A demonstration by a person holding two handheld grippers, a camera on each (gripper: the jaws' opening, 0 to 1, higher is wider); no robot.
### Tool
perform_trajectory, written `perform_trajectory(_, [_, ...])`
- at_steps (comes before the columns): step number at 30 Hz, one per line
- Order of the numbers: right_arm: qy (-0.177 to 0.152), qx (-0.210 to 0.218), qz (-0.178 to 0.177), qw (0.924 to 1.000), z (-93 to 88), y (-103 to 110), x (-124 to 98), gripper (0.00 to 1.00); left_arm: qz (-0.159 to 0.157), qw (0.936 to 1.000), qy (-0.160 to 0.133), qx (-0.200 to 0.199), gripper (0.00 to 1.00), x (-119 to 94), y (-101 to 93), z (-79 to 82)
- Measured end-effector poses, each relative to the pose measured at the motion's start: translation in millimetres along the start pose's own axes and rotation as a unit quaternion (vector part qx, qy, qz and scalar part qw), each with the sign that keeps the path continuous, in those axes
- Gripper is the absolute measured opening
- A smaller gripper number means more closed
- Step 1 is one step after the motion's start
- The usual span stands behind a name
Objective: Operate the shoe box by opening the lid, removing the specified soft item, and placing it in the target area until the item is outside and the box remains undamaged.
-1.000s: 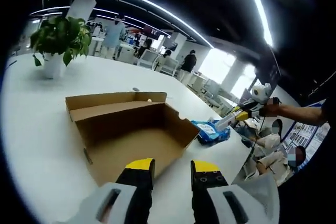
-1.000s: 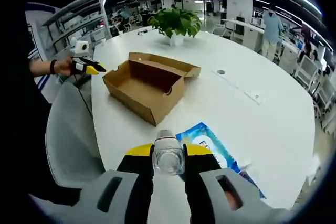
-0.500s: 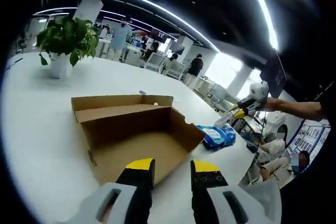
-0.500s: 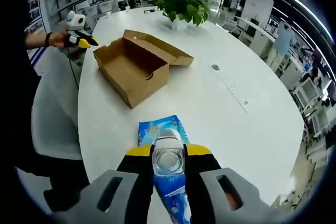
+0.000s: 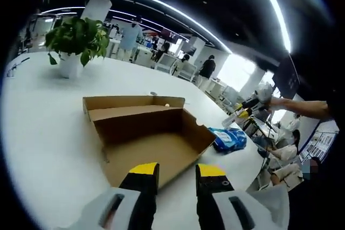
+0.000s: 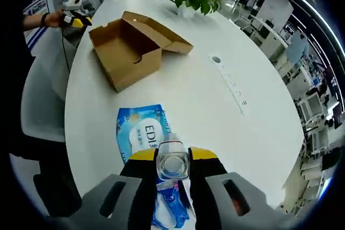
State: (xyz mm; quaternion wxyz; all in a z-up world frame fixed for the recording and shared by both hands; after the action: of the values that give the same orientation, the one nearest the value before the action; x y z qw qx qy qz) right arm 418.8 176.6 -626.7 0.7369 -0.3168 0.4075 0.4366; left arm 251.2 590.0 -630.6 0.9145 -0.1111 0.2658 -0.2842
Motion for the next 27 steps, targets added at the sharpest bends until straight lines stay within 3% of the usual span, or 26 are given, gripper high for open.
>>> perform_trajectory(11, [0.047,-0.015,-0.02,0.9986,-22.0,-24.1,18.1,0.19,0.01,0.9999,0.002,-0.004,0.27,-3.0,0.1,-1.1])
perform_trajectory(27, [0.101,-0.039,-0.011,0.9941,-46.7,-32.7,36.5,0.19,0.02,0.9997,0.008,-0.011,0.27,-3.5,0.7,-5.2])
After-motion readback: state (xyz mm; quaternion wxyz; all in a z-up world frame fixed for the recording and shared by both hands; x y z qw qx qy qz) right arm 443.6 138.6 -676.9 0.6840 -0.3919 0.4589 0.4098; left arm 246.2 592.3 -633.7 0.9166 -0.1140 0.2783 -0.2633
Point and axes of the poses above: the point that each gripper's makers call its tool centre point, and the gripper's own axes: x roughly forward along the fingers, y roughly to its left, z roughly out of its top, the point moved 2 cm from there along -x, roughly backward along the fingers, and after that the axes turned 7 degrees about x, right-handed, at the moved point
